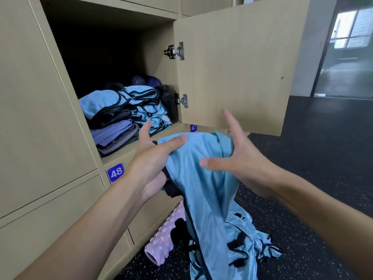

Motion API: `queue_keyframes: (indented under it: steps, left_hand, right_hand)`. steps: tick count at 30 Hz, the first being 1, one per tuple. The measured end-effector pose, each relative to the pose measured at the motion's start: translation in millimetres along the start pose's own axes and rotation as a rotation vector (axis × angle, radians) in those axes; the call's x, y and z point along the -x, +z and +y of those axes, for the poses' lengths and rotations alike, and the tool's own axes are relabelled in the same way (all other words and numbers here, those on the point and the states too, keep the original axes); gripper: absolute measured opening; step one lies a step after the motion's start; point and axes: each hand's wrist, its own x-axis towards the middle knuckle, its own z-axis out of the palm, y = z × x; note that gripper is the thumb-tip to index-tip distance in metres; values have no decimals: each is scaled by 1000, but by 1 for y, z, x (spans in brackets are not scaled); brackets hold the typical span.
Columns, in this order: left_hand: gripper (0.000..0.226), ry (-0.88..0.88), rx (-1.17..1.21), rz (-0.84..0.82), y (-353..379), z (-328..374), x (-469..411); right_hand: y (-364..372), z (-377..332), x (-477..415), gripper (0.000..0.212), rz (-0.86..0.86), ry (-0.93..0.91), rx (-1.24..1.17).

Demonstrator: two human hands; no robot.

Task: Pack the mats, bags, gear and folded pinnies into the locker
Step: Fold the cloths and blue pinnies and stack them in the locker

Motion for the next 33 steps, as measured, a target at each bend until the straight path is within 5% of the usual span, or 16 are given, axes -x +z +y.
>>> queue_keyframes:
  steps: [9, 14, 22, 28, 33]
  left_hand:
    - [98, -70, -62, -81, 3, -8, 6]
    - [127, -64, -134, -225, 8, -24, 21]
    - [92, 123, -111, -70, 5, -18, 10]
    - [50, 86, -45, 24, -2, 0, 4]
    - [53, 60, -29, 30, 1, 0, 6]
  right_hand:
    - [7, 5, -1, 94, 207, -72, -19]
    - [2, 4, -4, 88, 355, -81, 33]
    - [-9, -2, 0, 103, 84, 20, 129]
    - [-12, 5, -8, 61, 412, -15, 27]
    - [-3, 9, -4, 91, 92, 55, -127]
